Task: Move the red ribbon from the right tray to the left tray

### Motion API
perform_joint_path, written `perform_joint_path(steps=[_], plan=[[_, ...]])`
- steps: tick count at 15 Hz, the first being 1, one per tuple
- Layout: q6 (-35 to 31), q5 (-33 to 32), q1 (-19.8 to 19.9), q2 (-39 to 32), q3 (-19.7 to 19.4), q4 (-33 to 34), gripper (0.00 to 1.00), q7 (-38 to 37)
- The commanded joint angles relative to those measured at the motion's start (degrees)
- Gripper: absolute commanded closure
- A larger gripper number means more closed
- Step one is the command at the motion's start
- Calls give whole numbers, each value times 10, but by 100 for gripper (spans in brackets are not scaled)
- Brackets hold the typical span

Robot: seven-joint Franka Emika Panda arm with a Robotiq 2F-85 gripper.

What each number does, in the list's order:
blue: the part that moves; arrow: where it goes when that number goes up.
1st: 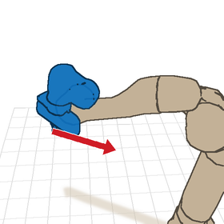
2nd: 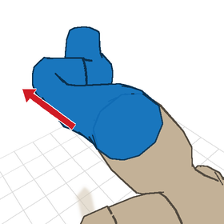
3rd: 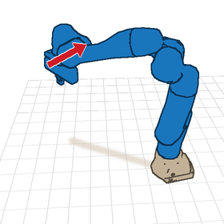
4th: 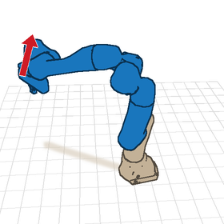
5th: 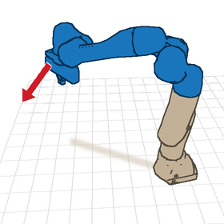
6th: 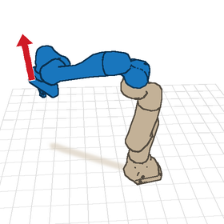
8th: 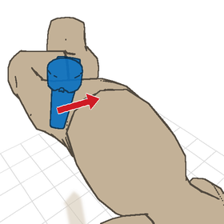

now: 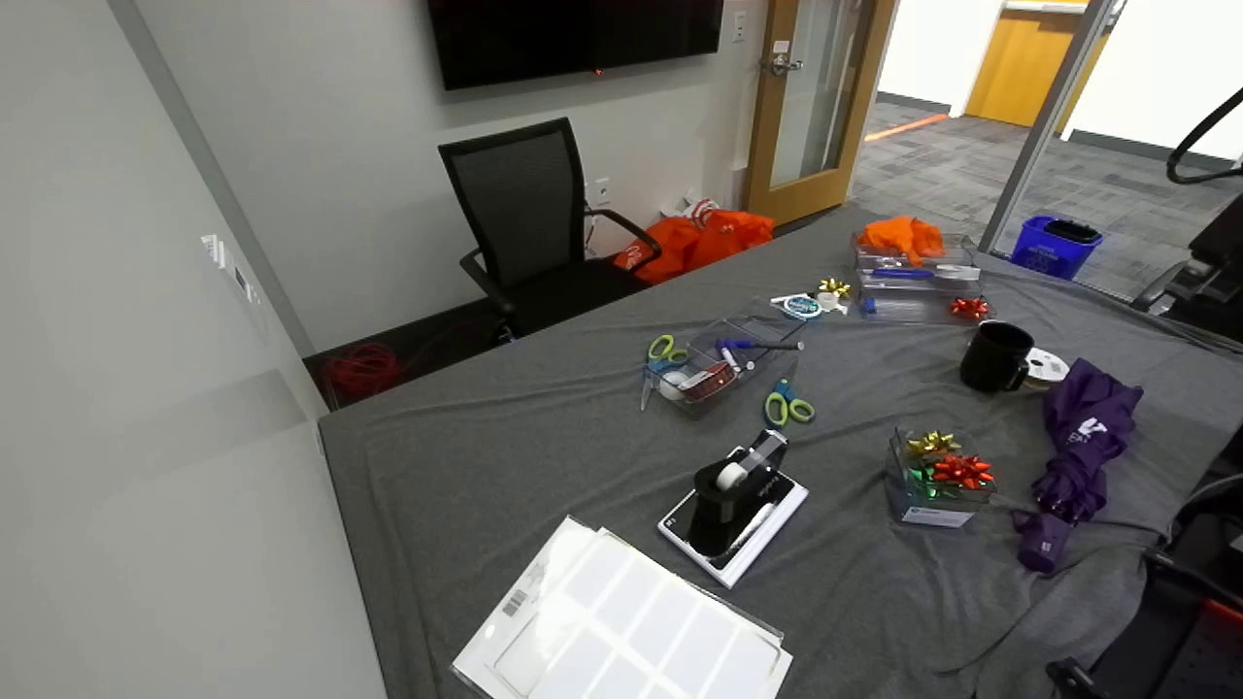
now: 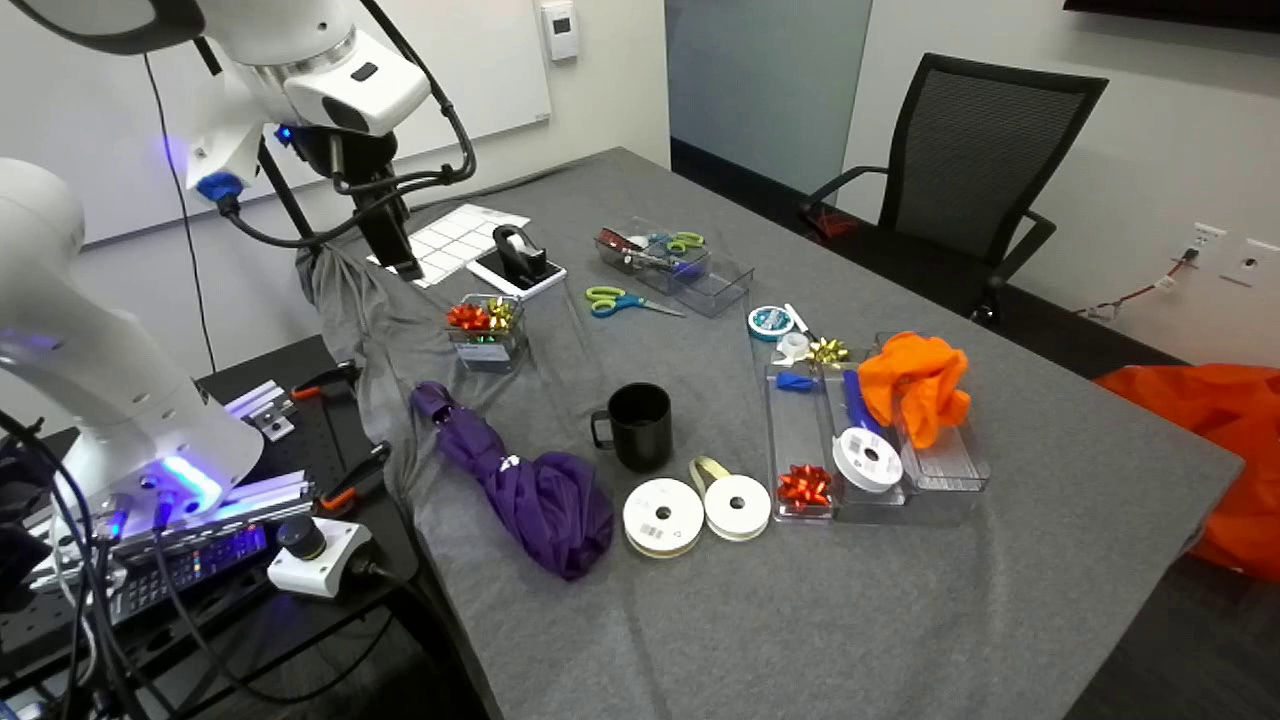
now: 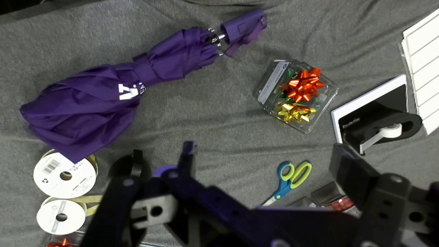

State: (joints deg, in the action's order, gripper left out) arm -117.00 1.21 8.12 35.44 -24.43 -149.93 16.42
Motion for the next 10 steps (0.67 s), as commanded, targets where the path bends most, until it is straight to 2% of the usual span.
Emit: perform_joint_path(steps=[1,10], plan=[[1,12,18,-5,16,1,0,10],[-18,18,17,-24,23,17,0,-9]])
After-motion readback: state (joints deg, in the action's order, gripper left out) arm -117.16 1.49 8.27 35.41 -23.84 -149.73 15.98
